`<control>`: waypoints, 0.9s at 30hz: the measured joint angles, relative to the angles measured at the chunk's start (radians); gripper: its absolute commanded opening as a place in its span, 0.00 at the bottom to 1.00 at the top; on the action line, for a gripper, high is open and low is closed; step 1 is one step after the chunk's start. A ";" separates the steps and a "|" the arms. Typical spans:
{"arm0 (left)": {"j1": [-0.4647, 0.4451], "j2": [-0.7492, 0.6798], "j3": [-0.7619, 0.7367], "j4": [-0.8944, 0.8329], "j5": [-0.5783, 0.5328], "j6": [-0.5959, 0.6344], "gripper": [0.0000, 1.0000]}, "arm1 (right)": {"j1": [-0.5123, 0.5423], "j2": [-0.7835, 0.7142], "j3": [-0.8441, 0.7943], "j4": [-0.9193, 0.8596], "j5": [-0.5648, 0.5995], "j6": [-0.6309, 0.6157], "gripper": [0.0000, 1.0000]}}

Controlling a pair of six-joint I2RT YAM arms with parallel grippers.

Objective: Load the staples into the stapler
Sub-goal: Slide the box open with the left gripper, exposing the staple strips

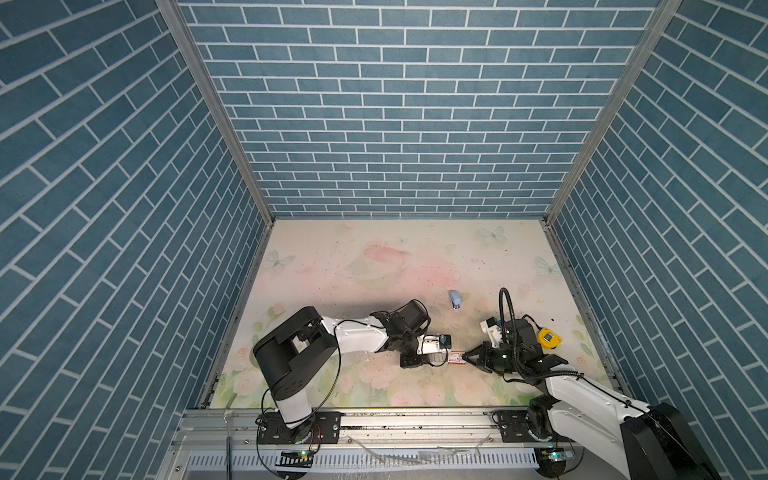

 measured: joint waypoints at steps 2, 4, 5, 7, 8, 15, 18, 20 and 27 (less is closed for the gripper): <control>0.000 0.000 0.000 0.000 0.000 0.000 0.28 | -0.002 0.025 0.001 0.006 0.002 0.000 0.00; 0.000 0.000 0.000 0.000 0.000 0.000 0.28 | -0.004 0.046 0.006 0.015 -0.001 0.000 0.00; 0.000 0.000 0.000 0.000 0.000 0.000 0.28 | -0.005 0.059 0.009 0.023 -0.003 0.000 0.00; 0.000 0.000 0.000 0.000 0.000 0.000 0.28 | -0.006 0.081 0.012 0.038 -0.008 0.000 0.00; 0.000 0.000 0.000 0.000 0.000 0.000 0.28 | -0.006 0.088 0.013 0.044 -0.010 0.000 0.00; 0.000 0.000 0.000 -0.001 0.000 0.000 0.28 | -0.007 0.081 0.015 0.034 -0.008 0.000 0.00; 0.000 0.000 0.000 -0.001 0.000 0.000 0.28 | -0.007 0.048 0.029 -0.023 0.008 -0.004 0.00; 0.000 0.000 0.000 -0.001 0.000 0.000 0.28 | -0.007 0.021 0.043 -0.076 0.024 -0.012 0.00; 0.000 0.000 0.002 -0.006 0.003 0.003 0.39 | -0.007 -0.019 0.053 -0.161 0.052 -0.031 0.01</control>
